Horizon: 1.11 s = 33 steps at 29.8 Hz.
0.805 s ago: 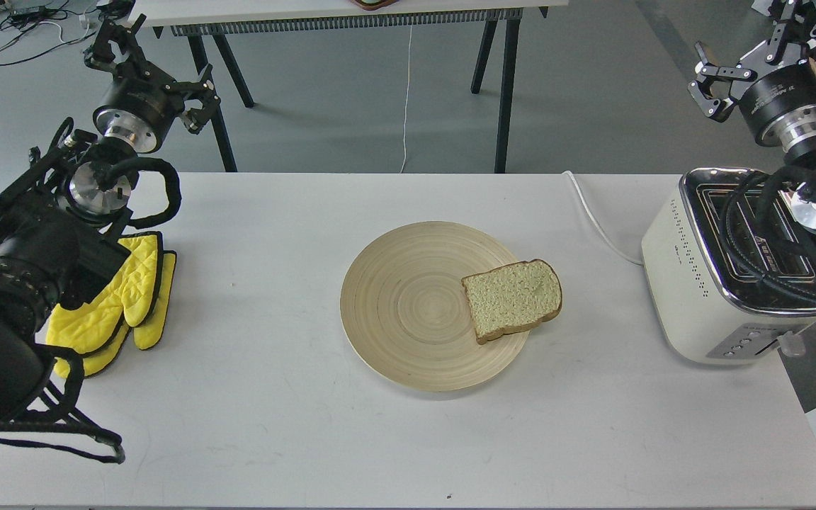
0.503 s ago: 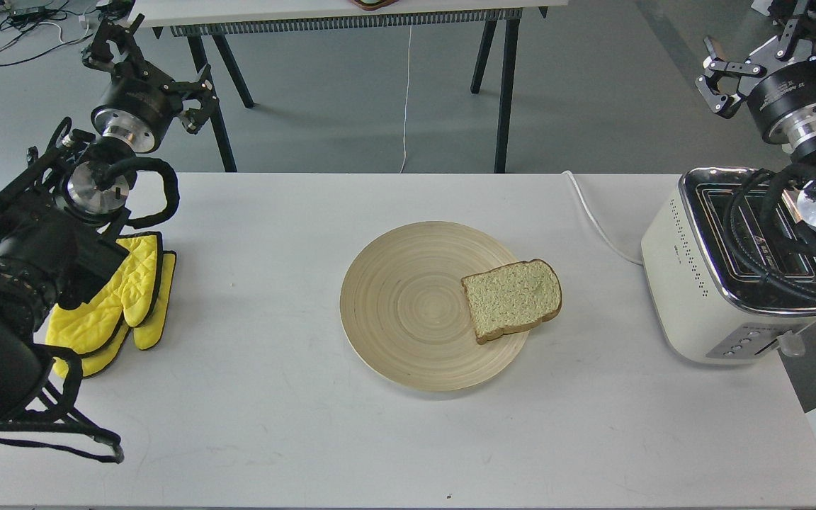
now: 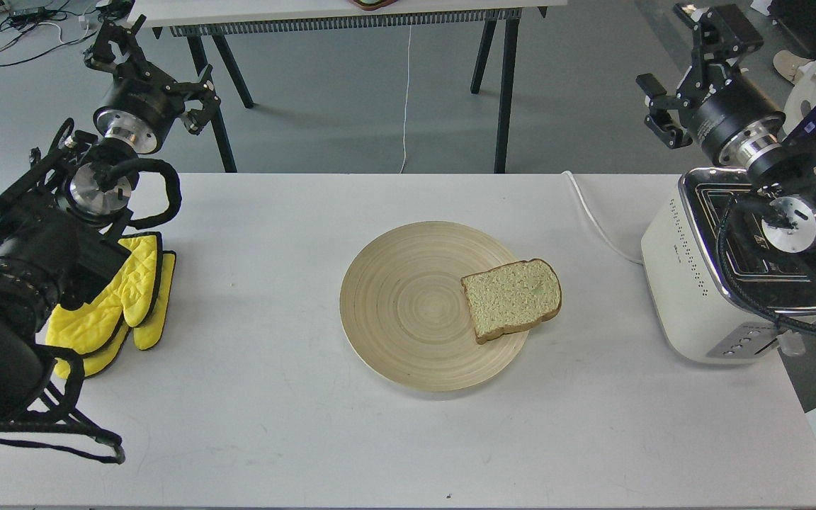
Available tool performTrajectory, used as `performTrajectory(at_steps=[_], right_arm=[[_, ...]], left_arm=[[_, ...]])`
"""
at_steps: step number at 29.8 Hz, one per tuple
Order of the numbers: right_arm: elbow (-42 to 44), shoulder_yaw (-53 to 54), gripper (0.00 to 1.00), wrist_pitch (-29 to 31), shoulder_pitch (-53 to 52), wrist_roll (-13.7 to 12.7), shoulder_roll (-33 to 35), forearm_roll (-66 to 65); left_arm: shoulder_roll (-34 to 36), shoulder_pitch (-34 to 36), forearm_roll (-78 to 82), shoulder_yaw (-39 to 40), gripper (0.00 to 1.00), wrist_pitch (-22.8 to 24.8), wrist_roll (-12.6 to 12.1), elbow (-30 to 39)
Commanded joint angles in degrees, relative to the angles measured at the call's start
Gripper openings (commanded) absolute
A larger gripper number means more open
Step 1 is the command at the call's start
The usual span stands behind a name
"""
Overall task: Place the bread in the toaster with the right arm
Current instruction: 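Lower the right gripper from above the toaster toward the plate, then reach the right gripper to the bread slice and grasp its edge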
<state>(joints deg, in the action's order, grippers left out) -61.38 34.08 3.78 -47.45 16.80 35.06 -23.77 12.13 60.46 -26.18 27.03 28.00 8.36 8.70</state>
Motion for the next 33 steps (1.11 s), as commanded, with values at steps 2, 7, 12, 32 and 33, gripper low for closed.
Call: performTrajectory(at_steps=[2, 7, 12, 32, 33], right_arm=[[-5.1, -5.2, 0.99, -4.6, 3.3, 0.1, 1.0, -10.2], [-5.2, -6.0, 0.99, -9.2, 9.2, 0.1, -0.5, -17.2], [-4.5, -6.3, 0.99, -12.7, 13.8, 0.0, -4.2, -19.2], [4.7, -17.9, 0.62, -17.8, 16.2, -0.5, -13.1, -22.9], [4.7, -18.5, 0.59, -17.8, 16.2, -0.5, -13.1, -23.0]], left_arm=[[-0.1, 0.0, 0.0, 0.2, 1.00, 0.0, 0.0, 0.0], [-0.1, 0.0, 0.0, 0.1, 1.00, 0.0, 0.0, 0.0], [-0.1, 0.0, 0.0, 0.0, 1.00, 0.0, 0.0, 0.0], [-0.2, 0.0, 0.0, -0.1, 1.00, 0.0, 0.0, 0.0], [-0.2, 0.0, 0.0, -0.1, 1.00, 0.0, 0.0, 0.0]])
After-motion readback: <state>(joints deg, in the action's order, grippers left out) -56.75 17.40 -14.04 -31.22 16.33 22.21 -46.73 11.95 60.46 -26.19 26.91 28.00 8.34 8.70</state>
